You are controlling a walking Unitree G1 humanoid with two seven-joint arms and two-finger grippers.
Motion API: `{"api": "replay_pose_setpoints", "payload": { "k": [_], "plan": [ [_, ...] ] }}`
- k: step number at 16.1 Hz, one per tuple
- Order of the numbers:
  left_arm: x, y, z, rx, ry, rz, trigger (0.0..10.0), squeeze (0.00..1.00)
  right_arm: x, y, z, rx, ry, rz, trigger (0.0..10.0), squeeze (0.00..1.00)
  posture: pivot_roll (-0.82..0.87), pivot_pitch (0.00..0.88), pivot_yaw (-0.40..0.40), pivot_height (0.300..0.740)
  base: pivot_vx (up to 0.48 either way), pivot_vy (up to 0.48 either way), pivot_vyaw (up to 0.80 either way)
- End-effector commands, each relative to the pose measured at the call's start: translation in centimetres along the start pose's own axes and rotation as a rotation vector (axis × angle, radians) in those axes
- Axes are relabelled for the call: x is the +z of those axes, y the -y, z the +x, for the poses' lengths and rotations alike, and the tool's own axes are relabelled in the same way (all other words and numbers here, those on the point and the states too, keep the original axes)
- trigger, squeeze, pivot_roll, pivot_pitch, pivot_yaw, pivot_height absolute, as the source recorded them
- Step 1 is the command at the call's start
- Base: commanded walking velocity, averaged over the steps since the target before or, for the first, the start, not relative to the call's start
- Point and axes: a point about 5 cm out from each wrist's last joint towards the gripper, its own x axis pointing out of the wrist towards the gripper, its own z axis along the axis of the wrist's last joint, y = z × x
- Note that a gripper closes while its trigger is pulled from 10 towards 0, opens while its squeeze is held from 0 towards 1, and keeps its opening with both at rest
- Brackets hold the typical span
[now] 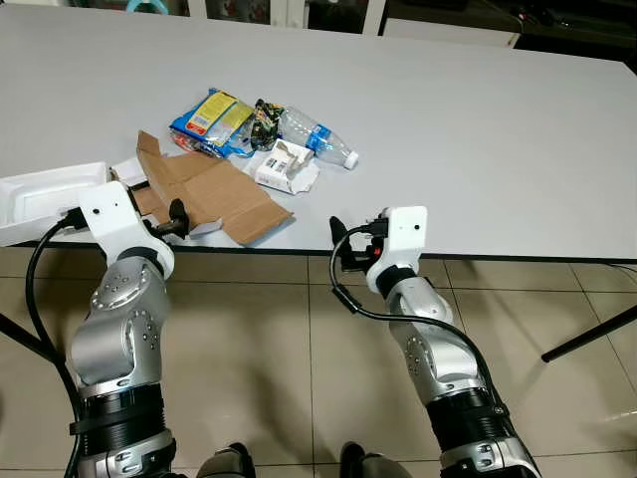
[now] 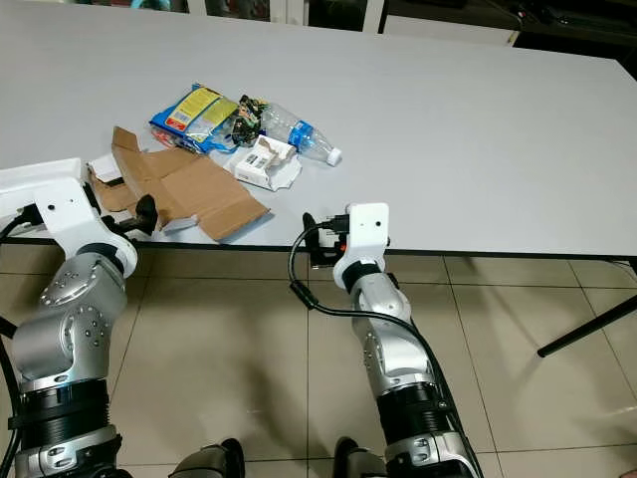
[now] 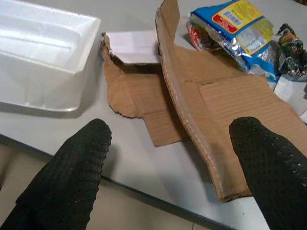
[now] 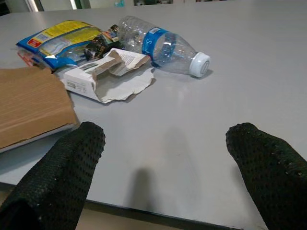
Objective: Picking trash to rubbish bin
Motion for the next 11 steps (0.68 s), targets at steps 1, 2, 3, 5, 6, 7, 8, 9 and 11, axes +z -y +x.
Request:
{"api": "replay_pose_setpoints", "payload": {
  "k": [1, 2, 3, 5, 6, 7, 8, 9, 11],
  "plan": [
    [-0.21, 0.13, 0.09, -0.012, -0.013, 0.003, 10.0, 0.0, 0.19, 0.24, -0.08, -0.002, 0.003, 0.002, 10.0, 0.0, -0.03, 0.153, -0.09, 0.74, 0.0, 0.0, 0.0],
    [-0.41, 0.17, 0.15, -0.016, -0.022, -0.004, 10.0, 0.0, 0.2, 0.24, -0.06, 0.0, 0.003, 0.002, 10.0, 0.0, -0.03, 0.153, -0.09, 0.74, 0.0, 0.0, 0.0],
    [-0.49, 0.24, 0.2, -0.02, -0.027, -0.015, 10.0, 0.0, 0.21, 0.23, -0.04, 0.001, 0.003, 0.001, 10.0, 0.0, -0.04, 0.148, -0.088, 0.74, 0.0, 0.0, 0.0],
    [-0.48, 0.37, 0.19, -0.026, -0.03, -0.023, 10.0, 0.0, 0.24, 0.23, -0.04, 0.0, 0.005, 0.001, 10.0, 0.0, -0.03, 0.143, -0.087, 0.74, 0.0, 0.0, 0.0],
    [-0.51, 0.4, 0.2, -0.026, -0.032, -0.024, 10.0, 0.0, 0.25, 0.22, -0.04, 0.0, 0.006, 0.001, 10.0, 0.0, -0.03, 0.142, -0.087, 0.74, 0.0, 0.0, 0.0],
    [-0.65, 0.36, 0.23, -0.023, -0.036, -0.025, 10.0, 0.0, 0.23, 0.2, -0.03, 0.002, 0.005, 0.0, 10.0, 0.0, -0.04, 0.139, -0.085, 0.74, 0.0, 0.0, 0.0],
    [-0.79, 0.41, 0.24, -0.024, -0.041, -0.025, 10.0, 0.0, 0.26, 0.16, -0.02, 0.003, 0.006, 0.0, 10.0, 0.0, -0.04, 0.137, -0.085, 0.74, 0.0, 0.0, 0.0],
    [-0.9, 0.56, 0.24, -0.026, -0.044, -0.026, 10.0, 0.0, 0.3, 0.15, 0.0, 0.004, 0.008, -0.001, 10.0, 0.0, -0.04, 0.134, -0.085, 0.74, 0.0, 0.0, 0.0],
    [-1.15, 1.07, 0.29, -0.038, -0.057, -0.038, 10.0, 0.0, 0.28, 0.2, -0.04, 0.005, 0.007, -0.004, 10.0, 0.0, -0.04, 0.127, -0.084, 0.74, 0.0, 0.0, 0.0]
  ]
}}
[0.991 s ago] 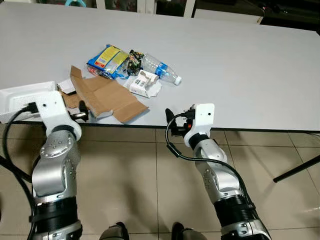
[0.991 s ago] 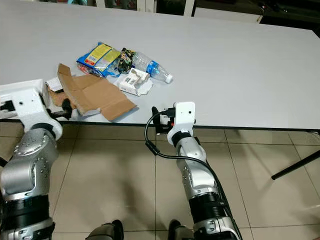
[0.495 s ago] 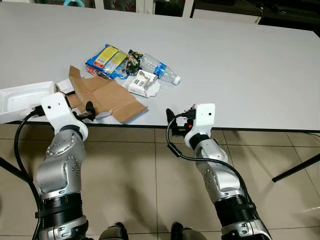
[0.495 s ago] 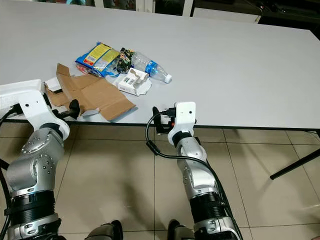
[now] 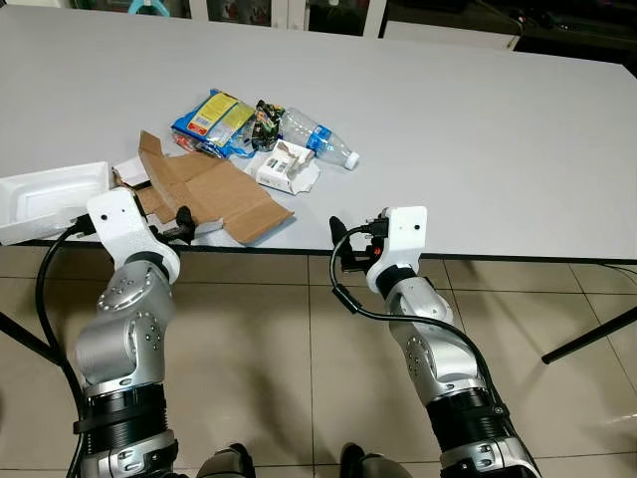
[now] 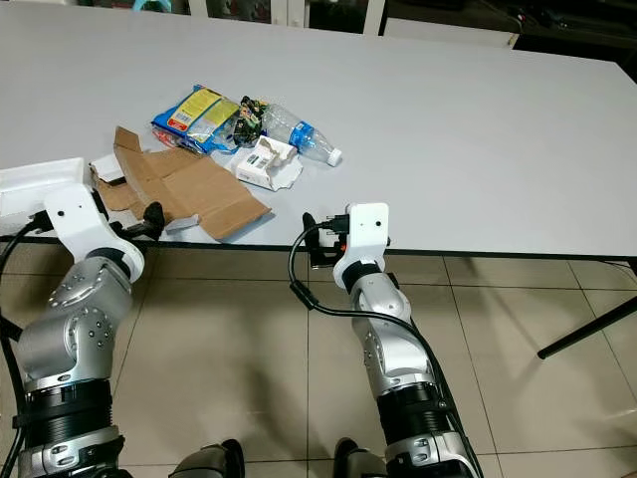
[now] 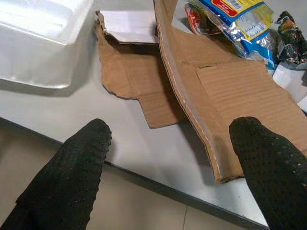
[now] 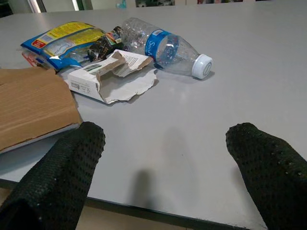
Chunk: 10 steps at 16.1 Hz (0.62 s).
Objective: Picking trash to rubbish bin
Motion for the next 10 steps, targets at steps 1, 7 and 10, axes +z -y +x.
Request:
{"api": "replay_pose_setpoints", "payload": {
  "k": [1, 7, 10],
  "plan": [
    [-0.4, 0.9, 0.1, -0.025, -0.02, -0.02, 10.0, 0.0, 0.3, 0.2, -0.1, 0.004, 0.008, -0.004, 10.0, 0.0, -0.05, 0.125, -0.085, 0.74, 0.0, 0.0, 0.0],
    [-0.5, 1.7, 0.3, -0.045, -0.027, -0.047, 10.0, 0.0, 0.4, 0.4, -0.1, 0.006, 0.009, -0.011, 10.0, 0.0, -0.05, 0.113, -0.093, 0.74, 0.0, 0.0, 0.0],
    [-0.5, 2.0, 0.4, -0.047, -0.026, -0.047, 10.0, 0.0, 0.5, 0.4, -0.2, 0.008, 0.01, -0.012, 10.0, 0.0, -0.06, 0.131, -0.102, 0.74, 0.0, 0.0, 0.0]
  ]
}}
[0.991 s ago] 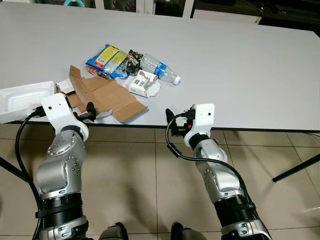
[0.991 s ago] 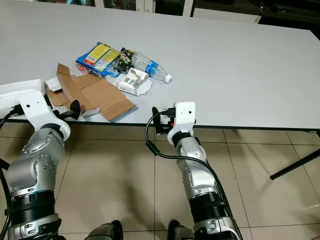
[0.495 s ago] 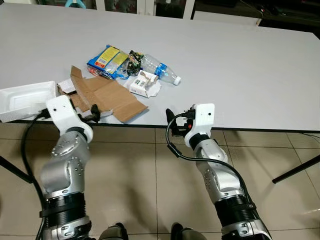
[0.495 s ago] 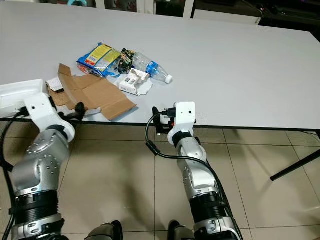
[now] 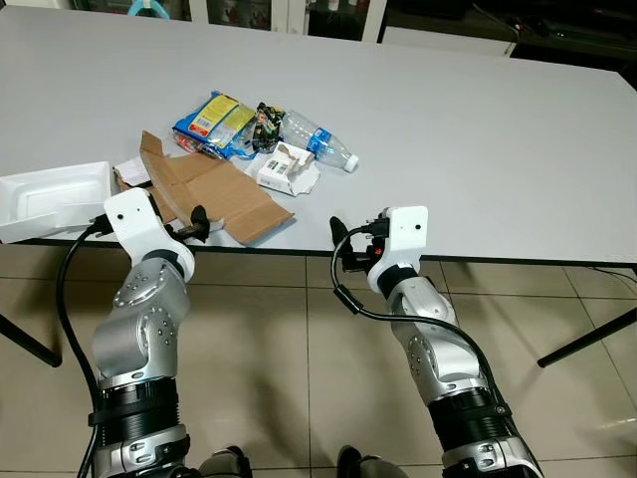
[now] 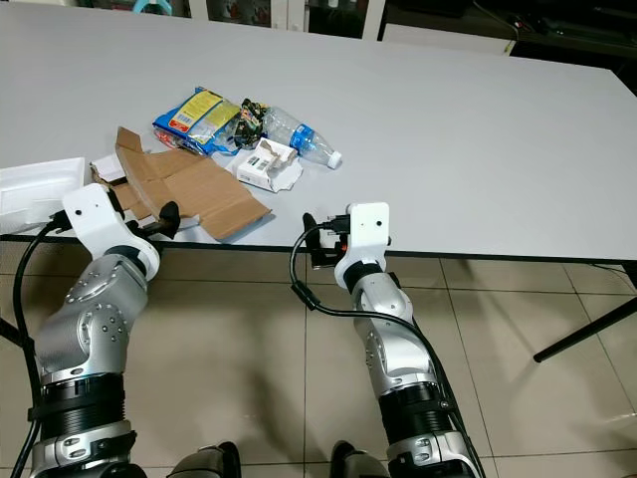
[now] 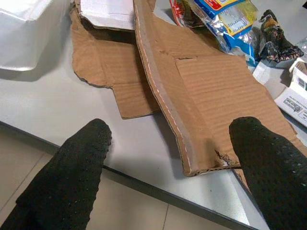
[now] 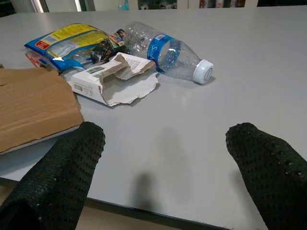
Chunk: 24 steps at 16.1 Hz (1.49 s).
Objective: Picking trash to rubbish bin
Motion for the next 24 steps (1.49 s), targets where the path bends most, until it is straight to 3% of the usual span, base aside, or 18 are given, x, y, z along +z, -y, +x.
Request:
{"api": "replay_pose_setpoints", "payload": {
  "k": [1, 7, 9, 17, 24],
  "plan": [
    [0.0, 0.8, 0.1, -0.017, -0.001, 0.0, 10.0, 0.0, 0.2, 0.3, -0.3, -0.003, 0.004, -0.004, 10.0, 0.0, -0.06, 0.138, -0.103, 0.74, 0.0, 0.0, 0.0],
    [-0.4, 1.1, 0.0, -0.01, -0.014, -0.005, 10.0, 0.0, -0.1, -0.1, -0.8, 0.002, -0.015, 0.006, 10.0, 0.0, -0.07, 0.184, -0.115, 0.74, 0.0, 0.0, 0.0],
    [-0.5, 1.4, 0.1, -0.023, -0.027, -0.063, 10.0, 0.0, -0.2, 0.0, -0.9, 0.003, -0.02, 0.005, 10.0, 0.0, -0.07, 0.19, -0.12, 0.74, 0.0, 0.0, 0.0],
    [-0.2, 1.6, 0.2, -0.018, -0.015, -0.108, 10.0, 0.0, -0.1, -0.1, -0.8, 0.012, -0.027, 0.002, 10.0, 0.0, -0.07, 0.185, -0.131, 0.74, 0.0, 0.0, 0.0],
    [-0.4, 1.4, 0.7, 0.091, -0.022, -0.17, 10.0, 0.0, -0.1, -0.1, -1.0, 0.01, -0.029, 0.002, 10.0, 0.0, -0.08, 0.192, -0.133, 0.74, 0.0, 0.0, 0.0]
  ]
}}
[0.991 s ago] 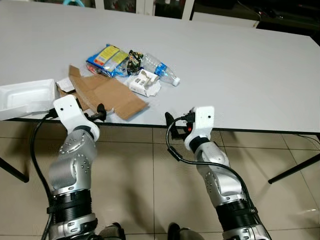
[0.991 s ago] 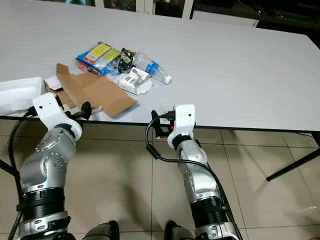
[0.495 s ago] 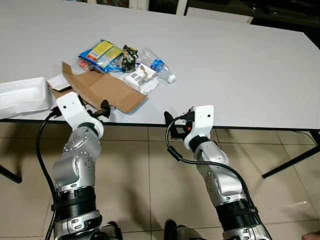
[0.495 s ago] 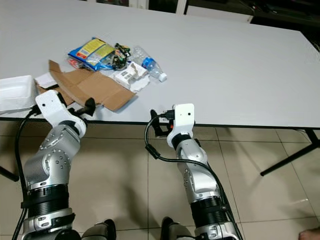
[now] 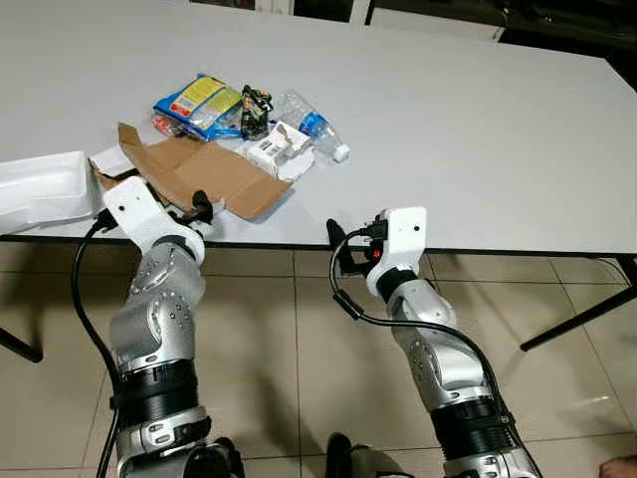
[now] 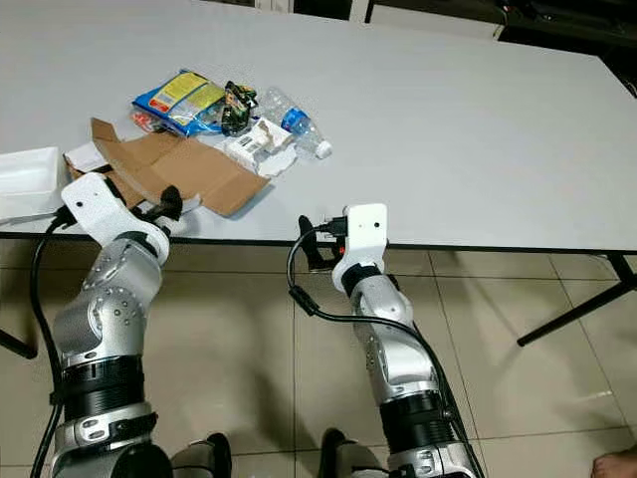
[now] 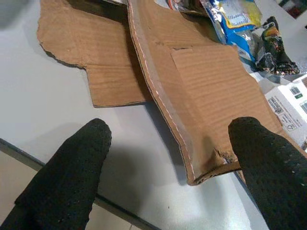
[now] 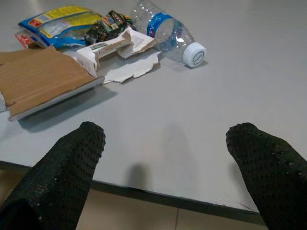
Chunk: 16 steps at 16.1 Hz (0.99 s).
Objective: Picking trash to rubbish bin
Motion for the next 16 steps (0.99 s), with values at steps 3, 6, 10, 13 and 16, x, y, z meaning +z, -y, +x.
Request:
{"api": "replay_pose_setpoints", "payload": {
  "k": [3, 6, 10, 13, 16],
  "plan": [
    [-0.7, 0.7, 0.4, -0.001, 0.005, -0.079, 10.0, 0.0, -0.3, 0.4, -0.4, -0.012, -0.015, 0.001, 10.0, 0.0, -0.09, 0.194, -0.136, 0.74, 0.0, 0.0, 0.0],
    [0.2, 1.5, 0.6, -0.027, 0.052, -0.138, 10.0, 0.0, -0.3, 0.6, -0.4, -0.014, -0.015, -0.002, 10.0, 0.0, -0.09, 0.193, -0.137, 0.74, 0.0, 0.0, 0.0],
    [0.8, 1.0, 1.5, -0.001, 0.092, -0.216, 10.0, 0.0, -0.2, 0.5, -0.4, -0.01, -0.017, -0.003, 10.0, 0.0, -0.09, 0.19, -0.139, 0.74, 0.0, 0.0, 0.0],
    [0.5, 0.4, 2.1, 0.036, 0.076, -0.265, 10.0, 0.0, -0.2, 0.5, -0.4, -0.008, -0.017, -0.004, 10.0, 0.0, -0.09, 0.187, -0.144, 0.74, 0.0, 0.0, 0.0],
    [0.1, 0.3, 2.6, 0.052, 0.056, -0.302, 10.0, 0.0, -0.1, 0.6, -0.4, -0.008, -0.017, -0.007, 10.0, 0.0, -0.1, 0.185, -0.147, 0.74, 0.0, 0.0, 0.0]
  ]
}}
